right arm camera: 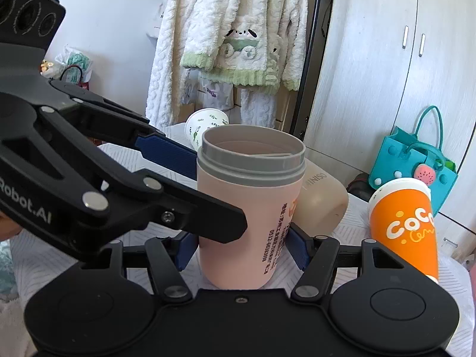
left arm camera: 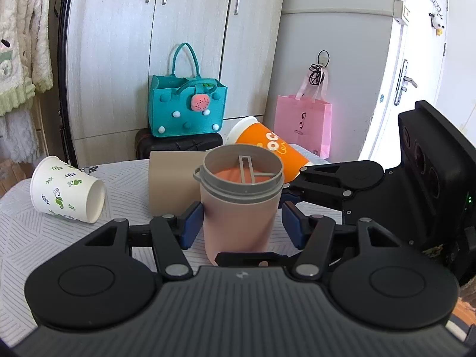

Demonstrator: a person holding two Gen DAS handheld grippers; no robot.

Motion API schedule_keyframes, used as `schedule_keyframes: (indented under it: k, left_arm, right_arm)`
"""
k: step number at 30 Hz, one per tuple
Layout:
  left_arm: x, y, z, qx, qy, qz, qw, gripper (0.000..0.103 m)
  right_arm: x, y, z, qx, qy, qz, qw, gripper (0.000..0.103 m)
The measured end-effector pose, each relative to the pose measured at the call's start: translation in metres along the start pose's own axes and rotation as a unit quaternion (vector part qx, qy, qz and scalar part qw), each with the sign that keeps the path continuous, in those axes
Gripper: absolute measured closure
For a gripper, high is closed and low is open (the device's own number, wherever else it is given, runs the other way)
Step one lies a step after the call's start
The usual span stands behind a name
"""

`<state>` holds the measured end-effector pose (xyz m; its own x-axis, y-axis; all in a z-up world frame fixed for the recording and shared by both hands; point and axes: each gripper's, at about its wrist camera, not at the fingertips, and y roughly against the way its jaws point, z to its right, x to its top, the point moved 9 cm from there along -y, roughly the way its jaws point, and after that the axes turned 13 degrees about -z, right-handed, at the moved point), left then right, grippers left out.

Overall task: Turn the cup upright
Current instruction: 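Lower the upright pink tumbler onto the table with the right gripper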

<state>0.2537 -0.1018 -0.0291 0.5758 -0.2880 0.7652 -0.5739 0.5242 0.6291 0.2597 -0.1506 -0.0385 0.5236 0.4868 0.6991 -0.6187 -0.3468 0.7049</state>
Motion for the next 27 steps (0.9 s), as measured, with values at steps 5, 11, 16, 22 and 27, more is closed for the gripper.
schedule_keyframes:
  k: [5, 11, 16, 22, 27]
  left_arm:
    - [-0.002, 0.0, -0.002, 0.002, 0.002, 0.005, 1.0, 0.046]
    - [-0.004, 0.003, 0.0, -0.019, 0.016, 0.006, 0.9997, 0.045]
    - [-0.006, 0.003, 0.005, -0.034, 0.023, 0.009, 0.9991, 0.039]
    - [-0.012, 0.005, 0.005, -0.03, 0.037, 0.016, 0.9987, 0.035]
    - [-0.015, 0.014, 0.001, -0.018, 0.042, 0.021, 0.9987, 0.03]
  right_arm:
    - [-0.001, -0.001, -0.002, -0.008, 0.005, 0.013, 1.0, 0.034]
    - [-0.002, 0.002, -0.004, -0.02, 0.007, 0.013, 1.0, 0.033]
    - [-0.002, 0.009, -0.006, -0.027, 0.006, 0.015, 1.0, 0.026]
    - [-0.002, 0.014, -0.006, -0.026, -0.018, 0.014, 0.999, 0.022]
    - [-0.006, 0.021, -0.003, -0.04, -0.041, 0.02, 0.998, 0.018]
